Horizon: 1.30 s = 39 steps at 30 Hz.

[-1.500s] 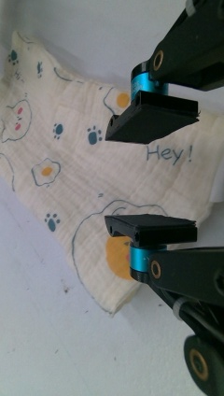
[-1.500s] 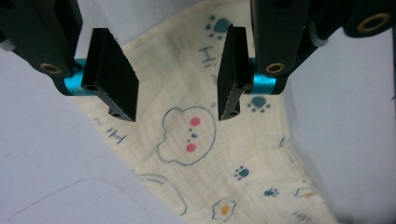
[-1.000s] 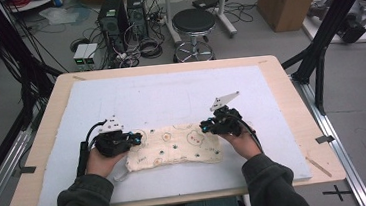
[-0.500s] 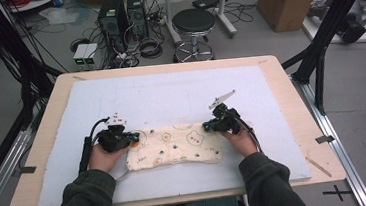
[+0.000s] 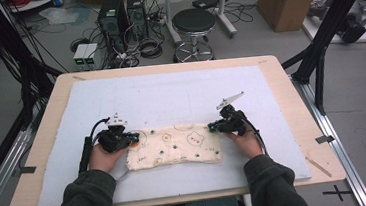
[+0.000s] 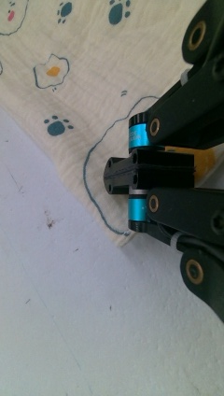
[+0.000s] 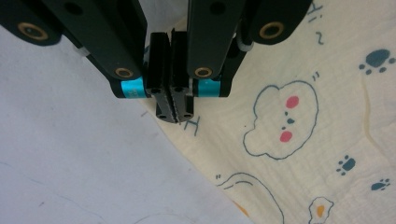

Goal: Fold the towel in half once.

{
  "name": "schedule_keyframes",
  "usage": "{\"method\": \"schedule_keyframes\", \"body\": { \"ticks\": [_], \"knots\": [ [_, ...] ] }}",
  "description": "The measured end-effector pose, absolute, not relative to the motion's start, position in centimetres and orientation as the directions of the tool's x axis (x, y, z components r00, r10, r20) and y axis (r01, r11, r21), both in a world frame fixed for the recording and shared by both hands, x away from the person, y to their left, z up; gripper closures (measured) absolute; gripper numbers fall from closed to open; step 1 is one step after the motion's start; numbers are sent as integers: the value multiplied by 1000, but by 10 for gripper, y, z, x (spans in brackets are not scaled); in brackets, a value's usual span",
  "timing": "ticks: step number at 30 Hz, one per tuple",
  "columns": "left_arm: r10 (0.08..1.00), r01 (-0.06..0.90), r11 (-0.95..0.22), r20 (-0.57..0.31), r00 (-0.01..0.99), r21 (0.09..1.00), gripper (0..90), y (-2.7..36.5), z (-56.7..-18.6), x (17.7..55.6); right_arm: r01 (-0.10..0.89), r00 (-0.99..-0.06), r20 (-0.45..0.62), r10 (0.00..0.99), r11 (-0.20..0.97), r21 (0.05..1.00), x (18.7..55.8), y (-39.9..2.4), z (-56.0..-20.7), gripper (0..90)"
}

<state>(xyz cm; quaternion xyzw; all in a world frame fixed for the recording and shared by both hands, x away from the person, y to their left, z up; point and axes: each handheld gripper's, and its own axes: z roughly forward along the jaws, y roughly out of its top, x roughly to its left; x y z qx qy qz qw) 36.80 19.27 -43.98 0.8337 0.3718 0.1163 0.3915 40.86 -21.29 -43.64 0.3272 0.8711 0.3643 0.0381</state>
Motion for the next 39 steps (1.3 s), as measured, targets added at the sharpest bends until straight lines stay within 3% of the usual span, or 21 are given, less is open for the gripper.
{"method": "schedule_keyframes", "body": {
  "ticks": [11, 16, 20, 30, 39],
  "knots": [
    [712, 517, -428, -76, 698, 741, 897, 191, -438, 366, 538, -782, 167, 601, 515, 667, 407, -215, -437, 895],
    [707, 491, -371, -103, 699, 788, 897, 193, -429, 364, 496, -802, 153, 577, 501, 709, 403, -208, -429, 895],
    [690, 471, -338, -126, 713, 815, 898, 182, -423, 366, 479, -816, 163, 554, 492, 727, 404, -190, -419, 895],
    [668, 478, -391, -115, 736, 787, 897, 145, -436, 379, 471, -845, 189, 500, 529, 705, 423, -122, -423, 894],
    [687, 502, -412, -102, 719, 761, 897, 148, -443, 383, 510, -830, 205, 519, 556, 656, 433, -113, -436, 895]
  ]
}}
